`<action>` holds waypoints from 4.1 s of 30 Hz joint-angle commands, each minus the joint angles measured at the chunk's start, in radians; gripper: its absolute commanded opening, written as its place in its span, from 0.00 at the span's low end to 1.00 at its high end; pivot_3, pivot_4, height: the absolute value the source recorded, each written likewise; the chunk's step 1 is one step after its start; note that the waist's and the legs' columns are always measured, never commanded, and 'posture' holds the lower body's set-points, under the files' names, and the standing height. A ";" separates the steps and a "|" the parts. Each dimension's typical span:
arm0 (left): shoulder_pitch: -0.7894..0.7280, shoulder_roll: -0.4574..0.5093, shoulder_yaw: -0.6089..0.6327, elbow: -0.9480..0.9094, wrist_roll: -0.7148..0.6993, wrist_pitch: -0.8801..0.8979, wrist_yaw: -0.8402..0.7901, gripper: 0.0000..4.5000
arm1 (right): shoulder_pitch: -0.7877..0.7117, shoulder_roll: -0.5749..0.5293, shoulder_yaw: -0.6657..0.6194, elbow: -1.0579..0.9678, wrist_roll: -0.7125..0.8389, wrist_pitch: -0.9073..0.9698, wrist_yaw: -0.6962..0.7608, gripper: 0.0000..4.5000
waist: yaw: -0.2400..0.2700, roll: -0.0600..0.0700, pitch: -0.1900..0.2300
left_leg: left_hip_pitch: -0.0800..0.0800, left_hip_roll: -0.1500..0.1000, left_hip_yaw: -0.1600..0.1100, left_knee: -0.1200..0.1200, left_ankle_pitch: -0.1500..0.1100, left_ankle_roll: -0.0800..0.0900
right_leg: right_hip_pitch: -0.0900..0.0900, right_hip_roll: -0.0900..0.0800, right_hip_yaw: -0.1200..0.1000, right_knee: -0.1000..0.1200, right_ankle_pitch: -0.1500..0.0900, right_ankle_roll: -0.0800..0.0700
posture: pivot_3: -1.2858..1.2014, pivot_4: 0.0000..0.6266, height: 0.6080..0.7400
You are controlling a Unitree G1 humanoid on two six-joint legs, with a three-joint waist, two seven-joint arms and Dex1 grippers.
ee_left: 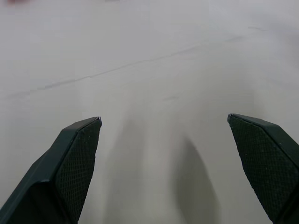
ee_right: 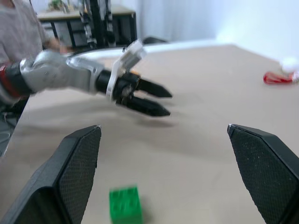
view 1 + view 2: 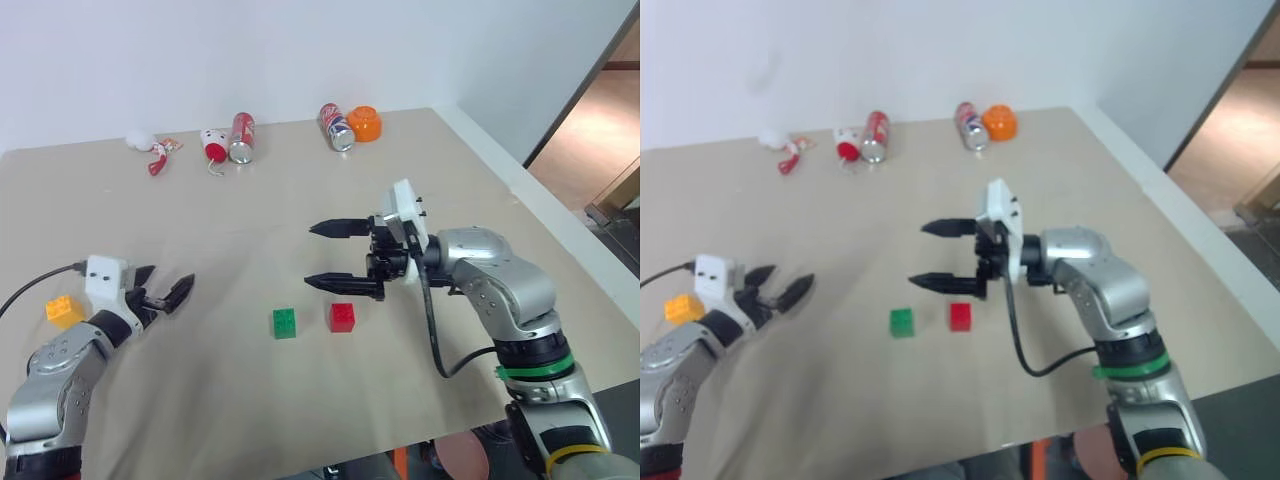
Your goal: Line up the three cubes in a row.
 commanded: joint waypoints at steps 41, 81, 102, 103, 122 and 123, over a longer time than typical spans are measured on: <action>0.090 -0.259 0.202 -0.153 0.001 0.125 0.516 1.00 | -0.077 0.064 0.022 0.086 -0.040 -0.101 0.054 1.00 | -0.004 -0.002 -0.001 | 0.000 -0.001 -0.002 0.001 0.000 -0.001 | 0.001 0.000 -0.001 0.000 0.001 -0.001 | 0.52 0.24 1.00; -0.178 0.102 -0.188 0.234 0.084 -0.335 -0.304 0.29 | 0.025 -0.132 -0.026 -0.046 0.048 0.008 0.140 1.00 | 0.002 -0.002 -0.001 | -0.002 -0.002 -0.004 -0.003 0.001 -0.006 | 0.000 0.000 -0.002 -0.002 -0.002 -0.002 | 0.52 0.24 1.00; -0.330 0.300 -0.406 0.381 -0.009 -0.462 -1.096 0.29 | 0.221 -0.279 -0.184 -0.335 0.244 0.202 -0.036 1.00 | -0.001 -0.001 0.000 | -0.002 -0.001 -0.004 -0.003 0.001 -0.004 | -0.001 0.000 -0.002 -0.002 -0.003 -0.002 | 0.52 0.24 1.00; -0.338 0.303 -0.407 0.388 -0.008 -0.460 -1.105 0.29 | 0.222 -0.279 -0.185 -0.337 0.248 0.203 -0.041 1.00 | -0.001 -0.001 0.000 | -0.002 -0.001 -0.004 -0.003 0.001 -0.004 | -0.001 0.000 -0.003 -0.002 -0.004 -0.002 | 0.52 0.24 1.00; -0.250 0.343 -0.406 0.455 0.040 -0.524 -1.157 0.29 | 0.250 -0.294 -0.179 -0.359 0.265 0.195 -0.084 1.00 | -0.001 -0.001 0.000 | -0.002 -0.001 -0.004 -0.003 0.000 -0.004 | -0.001 0.000 -0.003 -0.002 -0.005 -0.003 | 0.52 0.24 1.00; -0.247 0.343 -0.407 0.451 0.039 -0.523 -1.157 0.29 | 0.250 -0.294 -0.179 -0.358 0.265 0.195 -0.084 1.00 | 0.000 -0.001 0.000 | -0.002 -0.001 -0.004 -0.003 0.000 -0.004 | -0.001 0.000 -0.003 -0.002 -0.005 -0.003 | 0.52 0.24 1.00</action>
